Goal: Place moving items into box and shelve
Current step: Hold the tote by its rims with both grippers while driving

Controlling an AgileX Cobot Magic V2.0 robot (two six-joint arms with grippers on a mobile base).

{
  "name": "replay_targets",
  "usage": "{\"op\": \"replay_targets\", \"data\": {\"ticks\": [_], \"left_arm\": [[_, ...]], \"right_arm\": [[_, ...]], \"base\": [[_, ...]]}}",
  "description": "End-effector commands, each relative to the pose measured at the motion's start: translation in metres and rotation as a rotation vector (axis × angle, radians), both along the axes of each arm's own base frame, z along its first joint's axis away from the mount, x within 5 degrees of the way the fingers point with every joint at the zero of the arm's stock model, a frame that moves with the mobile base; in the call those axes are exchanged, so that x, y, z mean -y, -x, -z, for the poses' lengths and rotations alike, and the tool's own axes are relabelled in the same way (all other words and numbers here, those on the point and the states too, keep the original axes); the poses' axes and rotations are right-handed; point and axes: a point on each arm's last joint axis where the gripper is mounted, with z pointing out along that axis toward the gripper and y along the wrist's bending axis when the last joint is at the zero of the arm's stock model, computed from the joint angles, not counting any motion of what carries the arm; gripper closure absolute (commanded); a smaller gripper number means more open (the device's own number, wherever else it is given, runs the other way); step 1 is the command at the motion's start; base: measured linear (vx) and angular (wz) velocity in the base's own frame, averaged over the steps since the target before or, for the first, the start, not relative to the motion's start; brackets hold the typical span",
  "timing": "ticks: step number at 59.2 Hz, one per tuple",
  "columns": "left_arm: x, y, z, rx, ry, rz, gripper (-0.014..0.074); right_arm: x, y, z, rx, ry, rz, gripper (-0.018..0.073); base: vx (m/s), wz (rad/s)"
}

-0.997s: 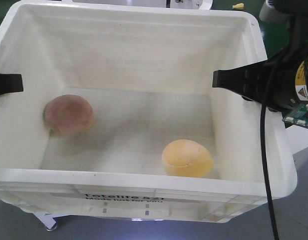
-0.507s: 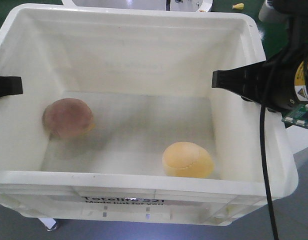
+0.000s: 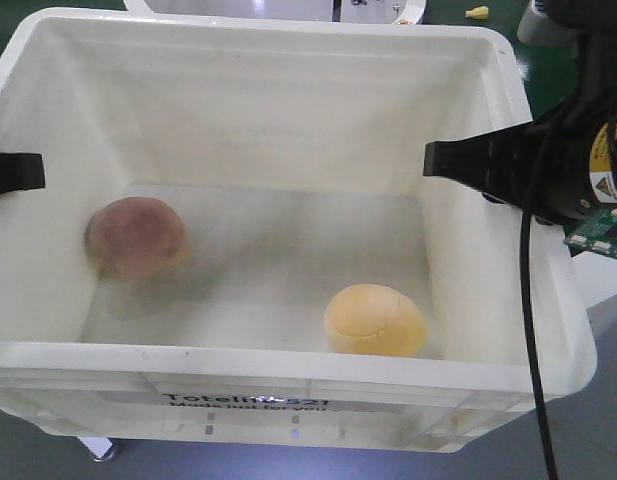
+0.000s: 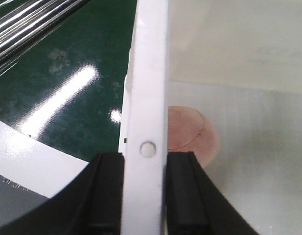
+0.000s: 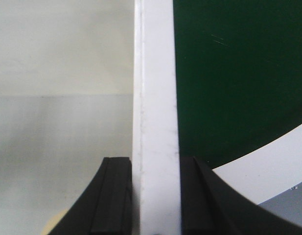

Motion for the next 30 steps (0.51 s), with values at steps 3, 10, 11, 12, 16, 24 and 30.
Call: {"op": "replay_targets", "data": {"ticks": [3, 10, 11, 12, 16, 24, 30], "left_arm": [[-0.0058, 0.0004, -0.0254, 0.173, -0.008, 0.005, 0.0488], [-0.0058, 0.0004, -0.0254, 0.173, -0.008, 0.005, 0.0488], [-0.0058, 0.0004, -0.0254, 0.173, -0.008, 0.005, 0.0488], [-0.0058, 0.0004, -0.0254, 0.173, -0.008, 0.005, 0.0488], [-0.0058, 0.0004, -0.0254, 0.173, -0.008, 0.005, 0.0488], [-0.0058, 0.0004, -0.0254, 0.173, -0.008, 0.005, 0.0488], [-0.0058, 0.0004, -0.0254, 0.173, -0.008, 0.005, 0.0488]], "right_arm": [[0.0115, -0.0012, -0.0253, 0.16, 0.032, 0.007, 0.0571], [0.0115, -0.0012, -0.0253, 0.16, 0.032, 0.007, 0.0571], [0.0115, -0.0012, -0.0253, 0.16, 0.032, 0.007, 0.0571], [0.0115, -0.0012, -0.0253, 0.16, 0.032, 0.007, 0.0571], [0.0115, -0.0012, -0.0253, 0.16, 0.032, 0.007, 0.0571], [0.0114, -0.0013, -0.0253, 0.161, 0.031, 0.006, 0.0571], [0.0114, -0.0013, -0.0253, 0.161, 0.031, 0.006, 0.0571]], "base": [[0.0, 0.0], [0.0, 0.0], [0.0, 0.0], [0.0, 0.0], [0.0, 0.0], [0.0, 0.0], [0.0, 0.02]]}}
